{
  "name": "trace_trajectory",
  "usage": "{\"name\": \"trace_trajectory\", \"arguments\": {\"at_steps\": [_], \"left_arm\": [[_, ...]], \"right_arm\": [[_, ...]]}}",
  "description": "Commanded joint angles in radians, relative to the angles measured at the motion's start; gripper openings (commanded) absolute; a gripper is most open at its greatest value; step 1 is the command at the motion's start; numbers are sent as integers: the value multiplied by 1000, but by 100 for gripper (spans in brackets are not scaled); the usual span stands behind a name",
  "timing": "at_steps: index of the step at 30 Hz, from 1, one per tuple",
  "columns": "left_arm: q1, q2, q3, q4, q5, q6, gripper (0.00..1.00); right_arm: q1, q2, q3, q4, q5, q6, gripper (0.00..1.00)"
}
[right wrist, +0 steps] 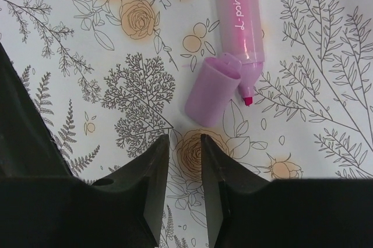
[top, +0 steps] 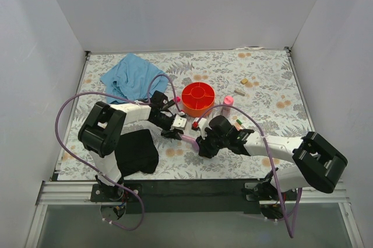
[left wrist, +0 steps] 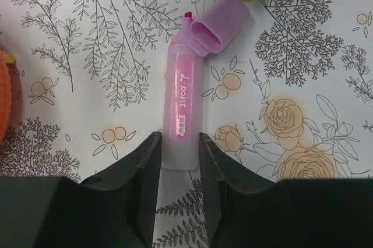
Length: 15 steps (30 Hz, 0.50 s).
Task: Sort the stationery into containers
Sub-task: Close the pen cap on the pen.
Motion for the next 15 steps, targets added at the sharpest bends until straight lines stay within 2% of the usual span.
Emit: {"name": "trace_trajectory", "arguments": {"at_steps": [1,9,15], "left_arm": [[-5,-26,-23,-32,-65,11,26],[4,-19,-5,-32,-126,-41,24],[27,2,17,-23,-172,-98,23]], "right_arm": [[-4,29,15,48,3,-2,36],[-4,-6,51,50,91,21,40],[-4,-11,69,85,57,33,43]]}}
